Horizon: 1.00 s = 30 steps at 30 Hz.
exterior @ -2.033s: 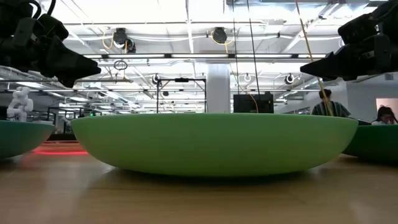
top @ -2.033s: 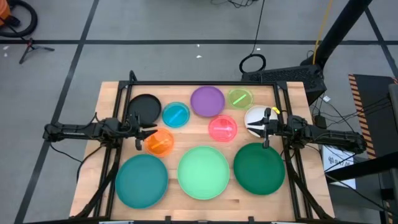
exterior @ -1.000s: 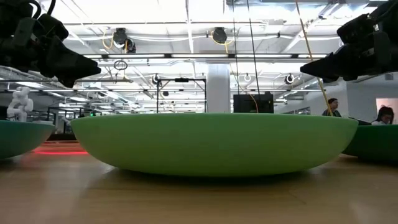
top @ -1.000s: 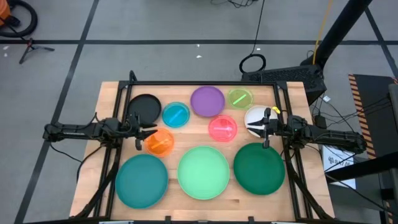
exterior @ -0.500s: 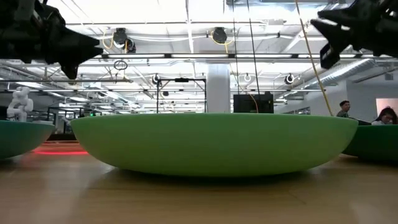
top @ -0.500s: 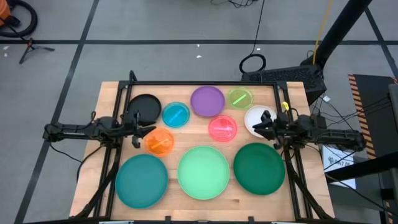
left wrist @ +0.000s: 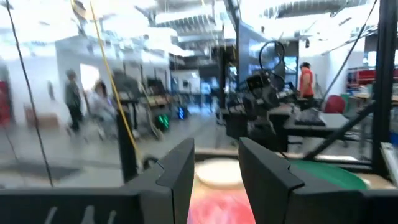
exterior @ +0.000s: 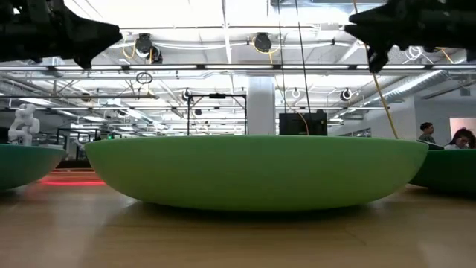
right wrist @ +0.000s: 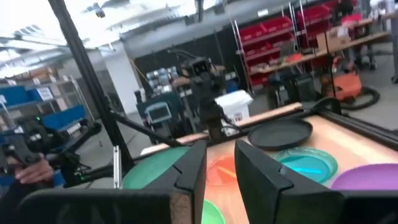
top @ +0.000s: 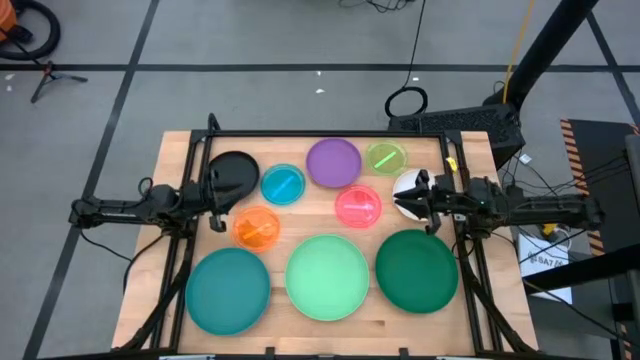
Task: Stack plastic plates
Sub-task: Stack the blue plate on top of the light green plate
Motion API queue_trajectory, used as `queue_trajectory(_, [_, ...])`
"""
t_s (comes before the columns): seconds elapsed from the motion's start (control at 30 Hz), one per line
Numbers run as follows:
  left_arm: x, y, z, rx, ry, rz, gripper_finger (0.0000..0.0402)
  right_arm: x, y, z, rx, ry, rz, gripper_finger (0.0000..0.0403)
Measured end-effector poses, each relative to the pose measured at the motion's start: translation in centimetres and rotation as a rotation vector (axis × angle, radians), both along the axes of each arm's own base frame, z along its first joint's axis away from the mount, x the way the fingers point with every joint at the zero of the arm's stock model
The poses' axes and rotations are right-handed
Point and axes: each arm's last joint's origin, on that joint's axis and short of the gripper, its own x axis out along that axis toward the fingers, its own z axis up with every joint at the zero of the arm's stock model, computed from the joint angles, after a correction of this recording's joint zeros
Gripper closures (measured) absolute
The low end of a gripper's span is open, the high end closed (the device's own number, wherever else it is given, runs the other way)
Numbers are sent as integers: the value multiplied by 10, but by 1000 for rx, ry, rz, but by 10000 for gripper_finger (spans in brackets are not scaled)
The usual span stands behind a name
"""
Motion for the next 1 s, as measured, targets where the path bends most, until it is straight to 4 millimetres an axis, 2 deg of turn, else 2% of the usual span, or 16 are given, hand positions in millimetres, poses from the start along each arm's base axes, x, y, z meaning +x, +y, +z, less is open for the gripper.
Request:
queue_trajectory(0.3, [-1, 0, 3, 49, -24, 25, 270, 56, -4, 32, -28, 133, 2, 326])
queue_trajectory(0.57, [-2, 1, 6, 31, -57, 46, 270, 114, -5, 44, -38, 226, 19, 326])
queue_trajectory(0.7, [-2, 1, 6, 43, -56, 38, 270, 143, 4, 48, -74, 248, 60, 326])
queue_trajectory(0.87, [-2, -2, 7, 89, -62, -61, 270, 178, 19, 54, -111, 251, 112, 326])
queue_trajectory(1.0, [-2, -4, 7, 36, -75, -148, 270, 203, 33, 55, -145, 254, 149, 326])
